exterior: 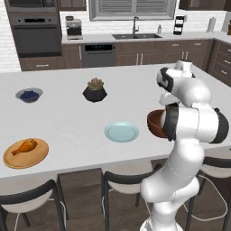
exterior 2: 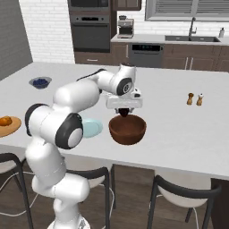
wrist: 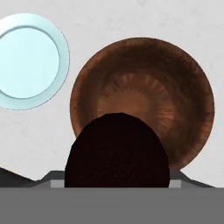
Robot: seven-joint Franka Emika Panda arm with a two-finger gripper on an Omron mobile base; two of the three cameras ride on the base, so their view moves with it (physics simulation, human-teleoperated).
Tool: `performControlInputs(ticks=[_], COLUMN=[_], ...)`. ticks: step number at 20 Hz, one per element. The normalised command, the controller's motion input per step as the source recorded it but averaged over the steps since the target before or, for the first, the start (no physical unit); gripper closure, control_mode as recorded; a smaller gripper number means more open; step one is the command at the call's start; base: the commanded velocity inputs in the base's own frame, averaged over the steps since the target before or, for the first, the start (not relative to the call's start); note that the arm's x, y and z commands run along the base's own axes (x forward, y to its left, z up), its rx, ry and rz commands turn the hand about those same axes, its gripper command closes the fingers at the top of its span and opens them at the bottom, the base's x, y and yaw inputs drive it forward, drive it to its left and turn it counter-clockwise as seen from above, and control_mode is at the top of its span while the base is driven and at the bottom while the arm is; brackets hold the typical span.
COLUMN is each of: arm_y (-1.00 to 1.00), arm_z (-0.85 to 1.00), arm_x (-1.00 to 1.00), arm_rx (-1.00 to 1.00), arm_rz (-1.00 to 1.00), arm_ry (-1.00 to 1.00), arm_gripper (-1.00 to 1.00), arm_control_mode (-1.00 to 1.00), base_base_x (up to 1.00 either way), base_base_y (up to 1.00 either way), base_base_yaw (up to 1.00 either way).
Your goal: Pick the chicken drumstick and avocado from their plates and place them in the bowl. Then put the bowl in the fridge.
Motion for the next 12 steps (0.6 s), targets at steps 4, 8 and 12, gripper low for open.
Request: performControlInputs(ticks=[4,8,12], arm_y=[-0.19,0.00,0.00], arm_z=[-0.80,-0.85,-0.48], arm_x=[0.42,0.16,0.01], arm_rx=[-0.10,-0.16,-0.05], arm_rz=[0.00,0.01,0.02], arm_ry=[0.00,-0.03,-0.07], arm_gripper=[1.00,1.00,1.00], arm_control_mode=[-1.00,-1.00,-1.00], base_base_x=[0.00,0.00,0.00], base_base_y=[0.00,0.00,0.00], base_base_yaw=[0.00,0.00,0.00])
